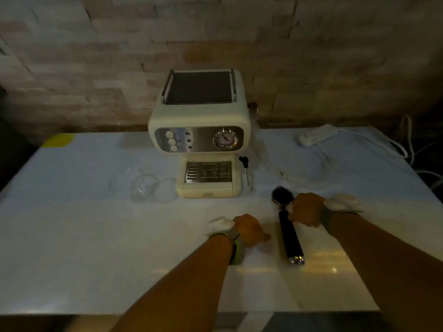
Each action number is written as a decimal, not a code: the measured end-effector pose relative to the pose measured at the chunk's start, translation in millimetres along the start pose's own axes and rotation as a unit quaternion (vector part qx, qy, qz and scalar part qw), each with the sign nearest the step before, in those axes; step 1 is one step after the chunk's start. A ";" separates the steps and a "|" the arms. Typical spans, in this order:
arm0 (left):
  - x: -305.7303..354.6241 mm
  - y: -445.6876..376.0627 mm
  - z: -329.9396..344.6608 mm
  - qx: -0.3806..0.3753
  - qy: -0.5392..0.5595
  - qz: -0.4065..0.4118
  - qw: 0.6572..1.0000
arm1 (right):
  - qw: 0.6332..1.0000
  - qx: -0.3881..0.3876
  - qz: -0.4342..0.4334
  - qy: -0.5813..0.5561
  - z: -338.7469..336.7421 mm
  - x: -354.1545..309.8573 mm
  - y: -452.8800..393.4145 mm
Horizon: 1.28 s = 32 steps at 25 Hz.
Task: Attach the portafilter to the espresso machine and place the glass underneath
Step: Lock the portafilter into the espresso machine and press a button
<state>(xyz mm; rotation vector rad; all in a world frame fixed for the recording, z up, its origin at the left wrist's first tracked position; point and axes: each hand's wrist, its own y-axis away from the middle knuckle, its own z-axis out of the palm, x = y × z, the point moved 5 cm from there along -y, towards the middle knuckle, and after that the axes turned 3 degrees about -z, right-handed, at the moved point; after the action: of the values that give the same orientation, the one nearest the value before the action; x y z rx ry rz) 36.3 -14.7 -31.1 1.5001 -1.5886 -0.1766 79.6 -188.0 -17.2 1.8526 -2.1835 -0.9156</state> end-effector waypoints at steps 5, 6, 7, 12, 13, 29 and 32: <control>15.7 -22.4 36.2 0.016 0.150 -0.004 0.989 | 0.995 -0.026 0.038 -0.083 14.7 14.0 -8.7; 16.9 -26.9 41.6 0.026 0.166 -0.015 0.986 | 0.994 -0.031 0.038 -0.101 17.3 12.4 -10.7; 16.7 -31.4 44.7 0.039 0.182 -0.021 0.982 | 0.991 -0.029 0.039 -0.125 19.0 10.6 -10.2; 26.6 -42.1 53.0 0.068 0.194 -0.022 0.978 | 0.981 -0.016 0.030 -0.193 27.0 8.5 -17.2; 27.0 -43.3 54.3 0.071 0.196 -0.023 0.978 | 0.980 -0.013 0.025 -0.197 27.8 8.6 -17.3; -32.0 -7.0 19.8 0.056 0.394 0.015 0.917 | 0.956 -0.032 -0.018 -0.291 46.5 -50.8 1.3; -64.1 10.4 7.2 0.068 0.401 0.019 0.913 | 0.946 -0.056 -0.045 -0.317 60.3 -80.4 12.0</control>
<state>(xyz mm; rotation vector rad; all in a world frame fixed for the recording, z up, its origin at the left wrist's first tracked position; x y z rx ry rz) 13.8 39.0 -60.7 1.3786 -0.9639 0.5274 59.8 -90.8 -37.3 1.7822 -2.2974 -1.8256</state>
